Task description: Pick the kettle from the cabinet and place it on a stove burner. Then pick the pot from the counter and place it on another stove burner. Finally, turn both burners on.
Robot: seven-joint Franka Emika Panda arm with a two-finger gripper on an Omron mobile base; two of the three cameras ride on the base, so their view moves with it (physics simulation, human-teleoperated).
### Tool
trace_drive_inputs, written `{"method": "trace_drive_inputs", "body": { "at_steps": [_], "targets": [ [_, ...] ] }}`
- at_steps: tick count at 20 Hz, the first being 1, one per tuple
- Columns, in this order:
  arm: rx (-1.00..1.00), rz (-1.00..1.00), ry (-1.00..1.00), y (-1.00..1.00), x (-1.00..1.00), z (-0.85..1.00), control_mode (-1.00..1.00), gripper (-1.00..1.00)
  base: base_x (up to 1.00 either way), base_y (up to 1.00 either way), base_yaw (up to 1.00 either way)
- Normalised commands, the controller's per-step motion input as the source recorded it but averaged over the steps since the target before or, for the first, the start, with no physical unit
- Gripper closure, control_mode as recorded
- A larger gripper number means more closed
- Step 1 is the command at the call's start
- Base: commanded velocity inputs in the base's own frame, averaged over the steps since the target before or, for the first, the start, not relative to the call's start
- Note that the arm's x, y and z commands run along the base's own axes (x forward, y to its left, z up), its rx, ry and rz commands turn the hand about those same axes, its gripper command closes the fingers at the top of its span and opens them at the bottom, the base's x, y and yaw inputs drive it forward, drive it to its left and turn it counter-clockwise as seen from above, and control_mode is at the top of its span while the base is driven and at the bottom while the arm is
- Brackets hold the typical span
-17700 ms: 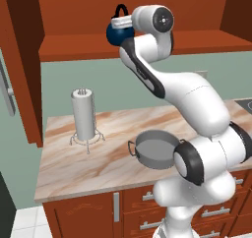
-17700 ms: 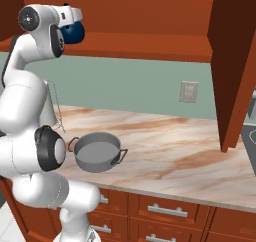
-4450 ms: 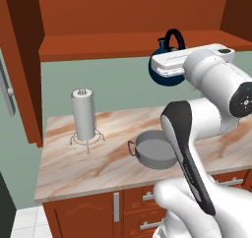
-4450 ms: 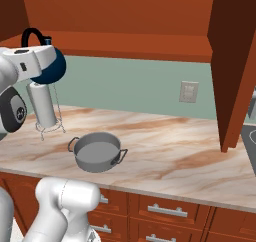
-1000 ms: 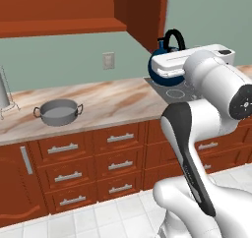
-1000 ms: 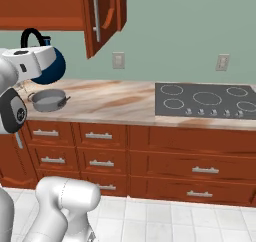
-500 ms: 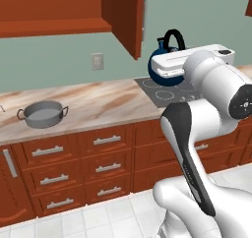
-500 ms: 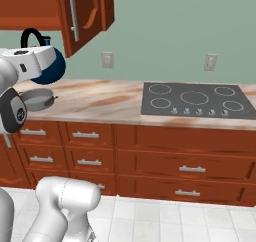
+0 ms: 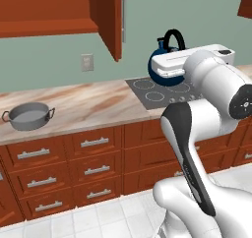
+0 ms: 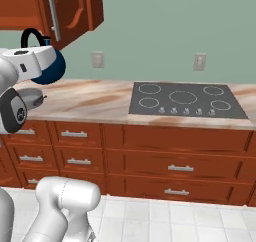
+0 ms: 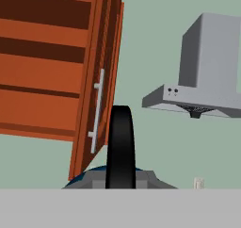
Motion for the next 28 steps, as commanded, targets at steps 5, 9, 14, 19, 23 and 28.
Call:
{"method": "trace_drive_inputs", "body": {
  "at_steps": [5, 9, 14, 19, 23, 28],
  "targets": [
    [0.0, 0.0, 0.0, 0.0, 0.0, 0.0, 1.0, 1.0, 0.05, -0.36, 0.0],
    [0.0, 0.0, 0.0, 0.0, 0.0, 0.0, 1.0, 1.0, 0.36, -0.33, 0.0],
    [0.0, 0.0, 0.0, 0.0, 0.0, 0.0, 1.0, 1.0, 0.51, -0.32, 0.01],
    [0.0, 0.0, 0.0, 0.0, 0.0, 0.0, 1.0, 1.0, 0.6, -0.32, 0.03],
    [0.0, 0.0, 0.0, 0.0, 0.0, 0.0, 1.0, 1.0, 0.63, -0.37, 0.03],
    [0.0, 0.0, 0.0, 0.0, 0.0, 0.0, 1.0, 1.0, 0.53, -0.43, 0.04]
  ]
}}
